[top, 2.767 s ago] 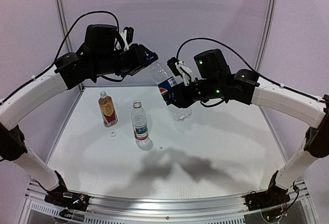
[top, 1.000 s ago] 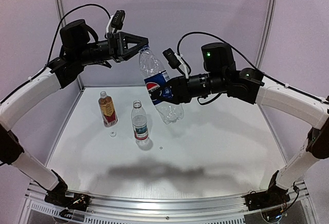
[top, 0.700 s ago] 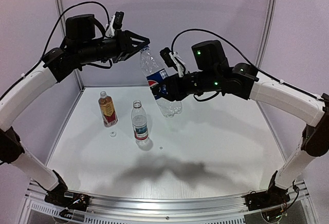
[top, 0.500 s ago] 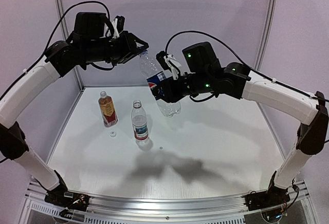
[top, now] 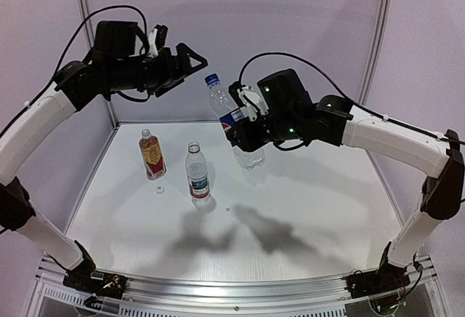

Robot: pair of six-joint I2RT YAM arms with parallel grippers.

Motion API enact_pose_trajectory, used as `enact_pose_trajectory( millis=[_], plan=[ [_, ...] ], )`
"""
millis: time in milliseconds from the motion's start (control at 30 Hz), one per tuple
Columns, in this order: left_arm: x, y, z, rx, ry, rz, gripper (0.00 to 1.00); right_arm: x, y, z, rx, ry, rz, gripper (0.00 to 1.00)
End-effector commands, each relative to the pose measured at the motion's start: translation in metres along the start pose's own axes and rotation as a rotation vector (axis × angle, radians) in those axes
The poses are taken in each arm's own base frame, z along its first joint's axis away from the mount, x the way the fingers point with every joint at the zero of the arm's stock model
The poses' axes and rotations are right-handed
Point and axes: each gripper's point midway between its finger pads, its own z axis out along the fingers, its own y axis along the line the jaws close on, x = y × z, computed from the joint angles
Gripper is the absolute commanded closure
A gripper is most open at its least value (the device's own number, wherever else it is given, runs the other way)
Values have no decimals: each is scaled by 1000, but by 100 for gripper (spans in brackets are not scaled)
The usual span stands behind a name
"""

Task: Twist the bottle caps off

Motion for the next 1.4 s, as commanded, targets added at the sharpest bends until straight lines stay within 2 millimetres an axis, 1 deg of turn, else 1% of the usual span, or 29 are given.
enact_pose_trajectory(
  millis=[0, 67, 133, 167, 233, 333, 400, 467, 567, 667, 733, 833, 933, 1067, 1133, 1200, 1267, 1300, 1333, 1367],
  plan=[
    [-28, -23, -45, 293, -74, 85, 6, -17, 13, -26, -78, -79, 4, 64],
    [-30, -41, -62, 478, -71, 143, 7, -23, 28, -34, -170, -108, -1, 63],
    [-23, -49, -75, 578, -41, 194, 8, -29, 47, -45, -284, -134, -4, 63],
    [-19, -51, -78, 608, -28, 220, 8, -30, 56, -50, -341, -141, -3, 62],
    [-14, -54, -79, 642, -18, 251, 10, -33, 72, -58, -443, -149, 2, 62],
    [-17, -59, -78, 691, -32, 229, 14, -33, 90, -62, -557, -132, 13, 62],
    [-21, -62, -75, 708, -44, 217, 18, -33, 97, -61, -594, -120, 27, 62],
    [-21, -63, -67, 707, -30, 200, 20, -33, 102, -62, -629, -111, 36, 62],
    [-19, -66, -63, 727, -7, 192, 21, -37, 105, -62, -646, -112, 48, 62],
    [-15, -64, -57, 728, 9, 190, 25, -38, 107, -62, -653, -108, 49, 62],
    [-14, -66, -55, 734, 13, 189, 28, -38, 107, -62, -653, -106, 49, 63],
    [-13, -72, -53, 747, 19, 198, 36, -36, 107, -61, -656, -96, 49, 63],
    [-11, -75, -51, 746, 23, 202, 47, -34, 107, -60, -655, -88, 52, 63],
    [-8, -75, -47, 743, 31, 195, 72, -34, 107, -60, -655, -87, 54, 63],
    [-8, -75, -46, 736, 30, 194, 81, -35, 106, -59, -647, -88, 52, 63],
    [-3, -68, -41, 692, 55, 175, 85, -36, 103, -57, -622, -91, 50, 63],
    [1, -60, -36, 628, 69, 163, 87, -39, 94, -50, -553, -97, 48, 62],
    [2, -54, -33, 580, 73, 156, 87, -42, 86, -46, -502, -106, 46, 61],
    [4, -45, -28, 511, 80, 142, 87, -43, 75, -39, -423, -113, 42, 60],
    [6, -35, -24, 418, 83, 129, 87, -44, 65, -33, -359, -112, 33, 60]
  ],
)
